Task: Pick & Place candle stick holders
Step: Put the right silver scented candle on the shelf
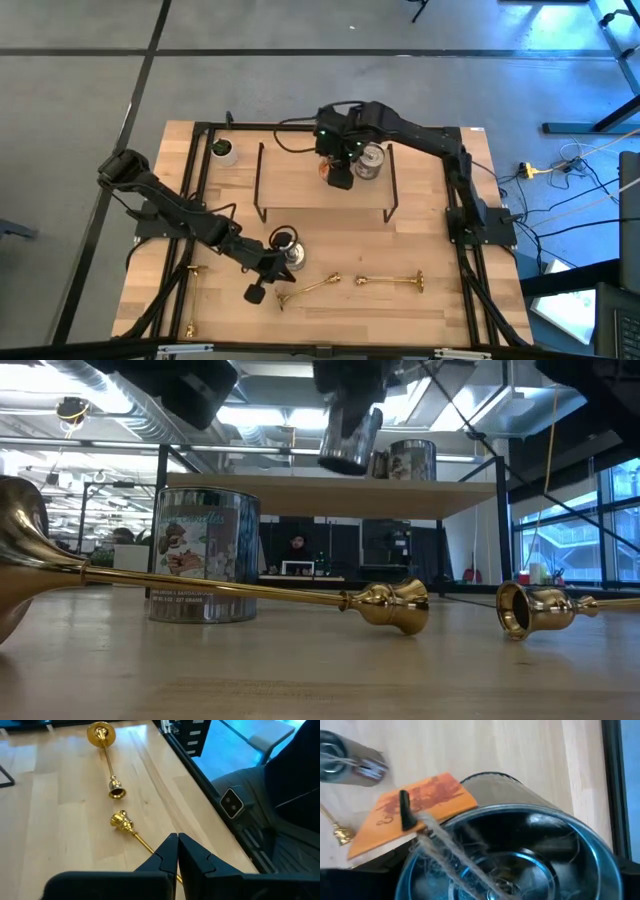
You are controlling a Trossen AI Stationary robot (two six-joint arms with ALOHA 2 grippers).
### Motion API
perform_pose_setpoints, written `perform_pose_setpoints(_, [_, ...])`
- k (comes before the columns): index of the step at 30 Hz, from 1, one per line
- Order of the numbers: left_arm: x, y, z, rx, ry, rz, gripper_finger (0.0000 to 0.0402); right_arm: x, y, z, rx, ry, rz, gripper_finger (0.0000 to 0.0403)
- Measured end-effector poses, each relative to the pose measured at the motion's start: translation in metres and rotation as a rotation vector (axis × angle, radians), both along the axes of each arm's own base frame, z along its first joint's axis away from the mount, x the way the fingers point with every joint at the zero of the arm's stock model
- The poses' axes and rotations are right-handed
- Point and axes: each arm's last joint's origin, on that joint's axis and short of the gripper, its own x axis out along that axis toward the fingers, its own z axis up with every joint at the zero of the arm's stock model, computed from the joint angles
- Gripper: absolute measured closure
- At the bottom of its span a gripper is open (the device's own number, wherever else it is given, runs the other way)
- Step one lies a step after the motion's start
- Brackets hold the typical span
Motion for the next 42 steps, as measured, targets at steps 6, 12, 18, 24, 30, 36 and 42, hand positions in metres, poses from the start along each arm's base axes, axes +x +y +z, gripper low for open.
perform_pose_setpoints(6, [-0.001,-0.003,0.000,0.004,-0.002,-0.012,0.0396,0.007,-0.003,-0.010,-0.009,0.015,0.004,0.0050])
perform_pose_setpoints(12, [-0.002,-0.003,0.000,0.014,-0.007,-0.025,0.0396,0.016,-0.005,-0.017,-0.012,-0.006,0.007,0.0050])
perform_pose_setpoints(18, [-0.003,-0.005,0.000,0.013,-0.006,-0.034,0.0396,0.018,-0.008,-0.018,-0.067,-0.013,-0.002,0.0050])
perform_pose_setpoints(24, [-0.004,-0.007,0.000,0.009,-0.004,-0.038,0.0396,0.017,-0.015,-0.019,-0.049,-0.017,-0.025,0.0050])
perform_pose_setpoints(30, [-0.006,-0.011,0.000,0.006,-0.004,-0.042,0.0396,0.017,-0.014,-0.020,-0.039,-0.003,-0.035,0.0044])
perform_pose_setpoints(36, [-0.009,-0.016,0.000,0.008,-0.007,-0.036,0.0396,0.017,-0.015,-0.020,-0.039,-0.010,-0.044,0.0042])
perform_pose_setpoints(42, [-0.011,-0.018,0.000,0.013,-0.010,-0.030,0.0396,0.017,-0.014,-0.020,-0.040,-0.010,-0.042,0.0040])
